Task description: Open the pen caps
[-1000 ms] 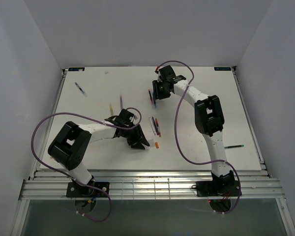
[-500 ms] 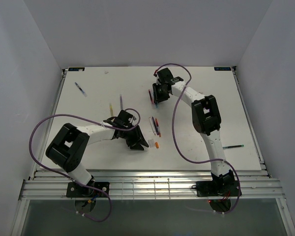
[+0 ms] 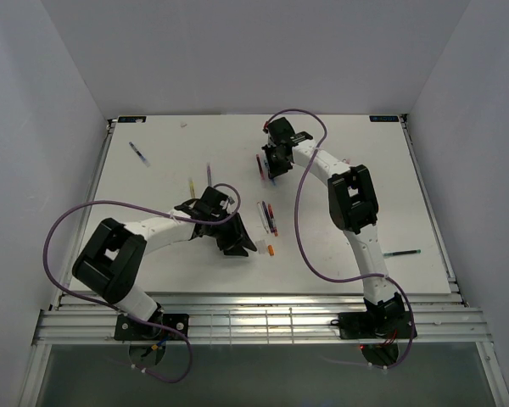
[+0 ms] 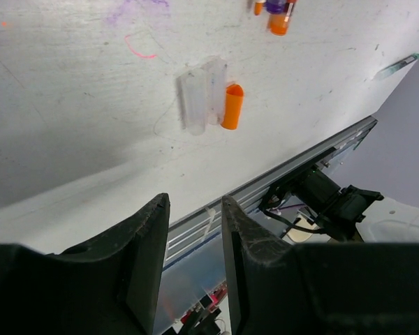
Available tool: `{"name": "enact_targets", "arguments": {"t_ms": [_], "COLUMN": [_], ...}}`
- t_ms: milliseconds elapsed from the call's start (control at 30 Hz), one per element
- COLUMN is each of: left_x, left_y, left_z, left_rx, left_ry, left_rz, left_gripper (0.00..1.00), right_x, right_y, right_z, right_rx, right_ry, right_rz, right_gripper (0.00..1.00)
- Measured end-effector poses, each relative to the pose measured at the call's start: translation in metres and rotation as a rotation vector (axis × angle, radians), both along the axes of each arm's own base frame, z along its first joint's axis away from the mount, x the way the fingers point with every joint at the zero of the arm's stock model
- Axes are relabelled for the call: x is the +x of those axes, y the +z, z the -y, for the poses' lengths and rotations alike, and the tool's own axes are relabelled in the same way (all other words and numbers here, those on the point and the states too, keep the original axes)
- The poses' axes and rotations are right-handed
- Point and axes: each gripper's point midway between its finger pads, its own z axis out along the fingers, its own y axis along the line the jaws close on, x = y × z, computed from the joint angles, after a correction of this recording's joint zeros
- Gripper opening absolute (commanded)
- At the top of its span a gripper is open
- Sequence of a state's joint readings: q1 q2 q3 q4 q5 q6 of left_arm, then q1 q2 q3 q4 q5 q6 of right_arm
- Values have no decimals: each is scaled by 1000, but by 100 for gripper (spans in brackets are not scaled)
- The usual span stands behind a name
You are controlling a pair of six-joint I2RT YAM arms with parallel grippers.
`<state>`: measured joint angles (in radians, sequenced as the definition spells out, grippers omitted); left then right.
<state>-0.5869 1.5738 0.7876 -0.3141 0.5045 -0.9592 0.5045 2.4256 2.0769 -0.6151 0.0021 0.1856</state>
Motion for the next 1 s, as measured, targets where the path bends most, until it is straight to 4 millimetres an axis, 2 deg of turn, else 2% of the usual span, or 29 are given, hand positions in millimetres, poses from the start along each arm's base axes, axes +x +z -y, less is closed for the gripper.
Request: {"name": "enact_targets", "arguments": {"t_ms": [167,300,467,600,667,733,833,1000], "left_x": [10,22,34,42,45,45,42,35], "left_y": [24,46,64,79,89,99,109,112], "left_z": [6,15,24,33,40,48,63,84], "left_rx": [-27,-61,-102,-140,-160,-181,-208,-223], "left_ry": [3,4,3,3,-7,-25,-57,-101], "left_rz": [43,91,134,172,198,226,254,260], "left_gripper": [47,52,53,54,54,54,54,54], "right_x": [-3,-28,-86,-131,-150,-169,-190,-206], "right_y": [2,13,62,112,126,130,125,119], "right_z": [7,24,43,39,36,33,29,21], "right_rx": [18,53,180,333,400,458,501,534], "right_ry": [-24,-51,-65,-34,-21,-19,-29,-45], "right_rz": [-17,-79,-97,-68,-65,-93,-150,-212], "right_gripper": [8,8,8,8,8,8,8,8]}}
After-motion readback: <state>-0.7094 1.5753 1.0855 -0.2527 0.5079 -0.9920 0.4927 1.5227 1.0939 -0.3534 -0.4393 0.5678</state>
